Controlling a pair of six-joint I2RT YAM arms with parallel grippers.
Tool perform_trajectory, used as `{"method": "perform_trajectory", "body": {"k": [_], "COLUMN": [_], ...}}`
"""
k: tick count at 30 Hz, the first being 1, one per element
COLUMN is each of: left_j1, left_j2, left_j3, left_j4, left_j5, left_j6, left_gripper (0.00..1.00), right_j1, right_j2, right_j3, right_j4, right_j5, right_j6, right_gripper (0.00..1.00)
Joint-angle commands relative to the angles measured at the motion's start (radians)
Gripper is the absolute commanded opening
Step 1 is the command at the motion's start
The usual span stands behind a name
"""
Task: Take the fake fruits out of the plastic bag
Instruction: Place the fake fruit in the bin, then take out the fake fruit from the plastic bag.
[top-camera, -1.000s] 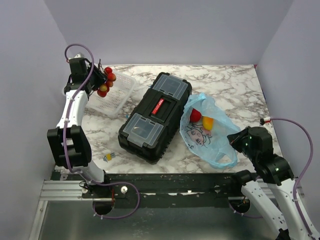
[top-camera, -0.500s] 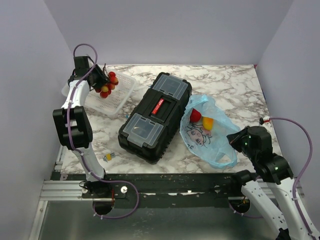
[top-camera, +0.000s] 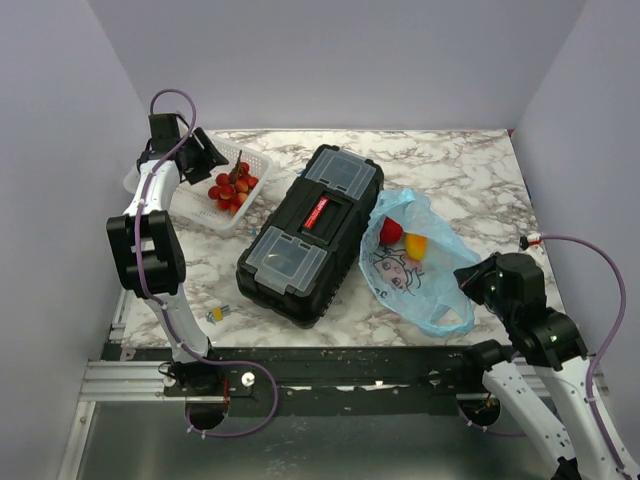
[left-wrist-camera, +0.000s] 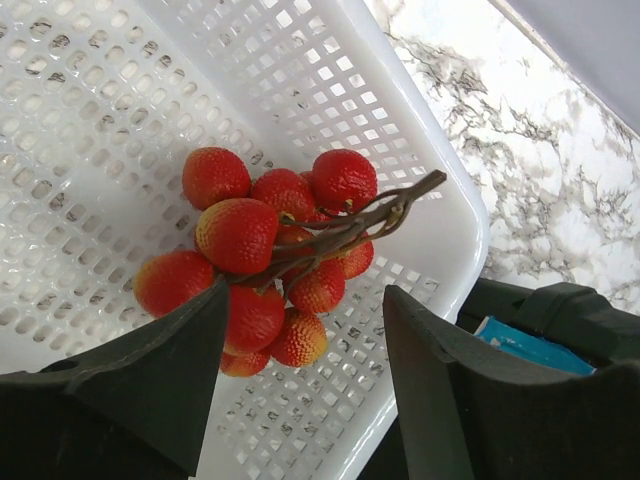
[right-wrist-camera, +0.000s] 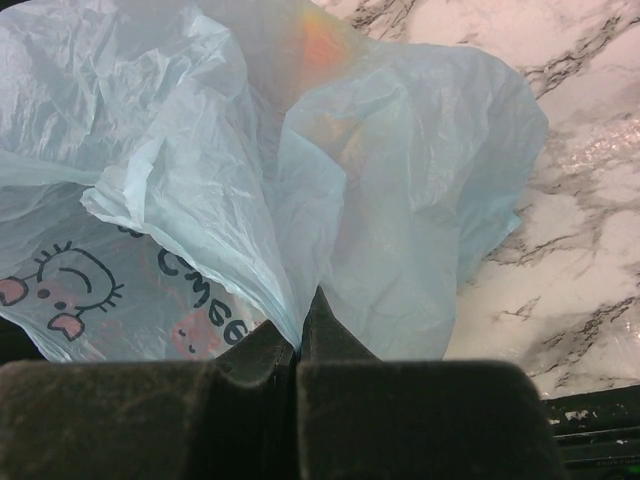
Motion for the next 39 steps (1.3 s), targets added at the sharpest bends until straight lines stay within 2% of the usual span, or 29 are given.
{"method": "perform_trajectory", "body": {"k": [1, 13, 23, 26, 32, 39], "left_j1": [0.005, -0.04, -0.138, -0.256, -0.578, -0.899], "left_j2": [-0.059, -0.249, -0.569, -0.631, -0.7, -0.836], "left_j3": [0.0, -0.081, -0.225, -0.22, -0.225, -0.403], "left_j4": [0.002, 0.037, 0.134, 0.142, 0.131, 0.22], "left_j5": [0.018, 0.071, 0.123, 0.136, 0.114, 0.035], "left_j6": [0.006, -0.02, -0.069, -0.04, 0.1, 0.312], "left_gripper": [0.63, 0.63, 0.62, 0.62, 0.63, 0.65], "right_j1": [0.001, 0.001, 0.001, 0.0, 0.0, 0.0], "right_j2": [0.009, -0.018, -0.014, -0.02, -0.016, 0.004], "right_j3": [-0.008, -0.011, -0.014, -0.013, -0.014, -0.016], "right_j4": [0.016, 0.015, 0.022, 0.02, 0.023, 0.029], "right_j5": [-0.009, -0.018, -0.035, -0.043, -0.052, -0.059], "right_j6": [-0.006, -0.011, -0.021, -0.026, -0.031, -0.034], "right_gripper": [0.01, 0.01, 0.01, 0.01, 0.01, 0.01]}}
